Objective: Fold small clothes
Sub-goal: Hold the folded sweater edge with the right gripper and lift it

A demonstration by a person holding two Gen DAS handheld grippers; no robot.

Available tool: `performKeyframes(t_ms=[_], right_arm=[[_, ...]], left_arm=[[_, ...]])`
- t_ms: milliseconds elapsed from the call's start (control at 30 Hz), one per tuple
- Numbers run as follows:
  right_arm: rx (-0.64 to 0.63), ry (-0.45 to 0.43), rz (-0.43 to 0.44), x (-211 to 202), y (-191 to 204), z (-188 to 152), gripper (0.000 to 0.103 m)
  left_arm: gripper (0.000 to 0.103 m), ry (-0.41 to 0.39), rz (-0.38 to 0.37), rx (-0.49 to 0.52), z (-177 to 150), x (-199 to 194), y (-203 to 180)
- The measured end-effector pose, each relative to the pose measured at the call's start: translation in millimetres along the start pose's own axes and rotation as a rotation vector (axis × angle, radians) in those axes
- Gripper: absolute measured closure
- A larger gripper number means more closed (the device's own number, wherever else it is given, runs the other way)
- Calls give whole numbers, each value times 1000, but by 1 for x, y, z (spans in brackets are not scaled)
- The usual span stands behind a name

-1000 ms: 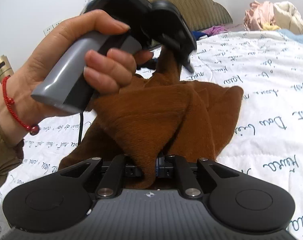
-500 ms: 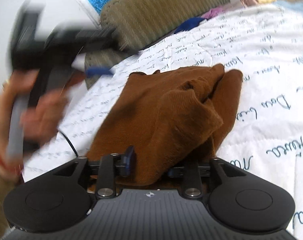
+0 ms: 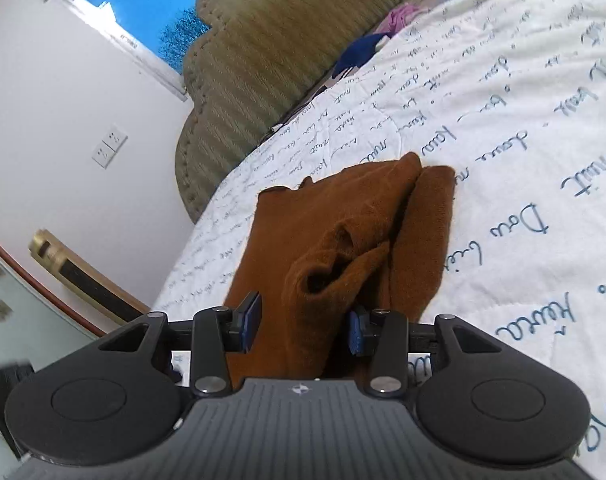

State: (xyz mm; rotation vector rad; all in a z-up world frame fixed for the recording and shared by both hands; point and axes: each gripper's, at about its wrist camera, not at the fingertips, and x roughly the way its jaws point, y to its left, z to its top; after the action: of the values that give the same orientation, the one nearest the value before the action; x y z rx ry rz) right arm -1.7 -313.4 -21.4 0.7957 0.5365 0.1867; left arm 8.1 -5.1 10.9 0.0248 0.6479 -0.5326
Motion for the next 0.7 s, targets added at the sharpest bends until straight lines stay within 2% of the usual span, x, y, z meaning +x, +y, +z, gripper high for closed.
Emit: performKeyframes(t_ms=[100,167,267,367,467,600,700], right_arm=[[30,5,-9,5,-5,1,58],[51,8,-20,9,-8,1,68],[82,6,-21,10,-14,1,77],[100,1,-25,10,-17,-1,83],[97,1,-23,8,-17,-1,87],[39,13,10,1,-2,-4,88],[-13,45,-15,3,2,-12,88]], left_arm=[[24,5,16,117,-13,-4,-16],[24,16,52,193,-17,0,-28],[24,38,86,253,-22,12,-40],[24,40,170,287,-23,26,-46],[22,38,239,231,-20,27,-36],[22,59,187,43,-15,20,0],[22,85,150,-17,-19,19,14]])
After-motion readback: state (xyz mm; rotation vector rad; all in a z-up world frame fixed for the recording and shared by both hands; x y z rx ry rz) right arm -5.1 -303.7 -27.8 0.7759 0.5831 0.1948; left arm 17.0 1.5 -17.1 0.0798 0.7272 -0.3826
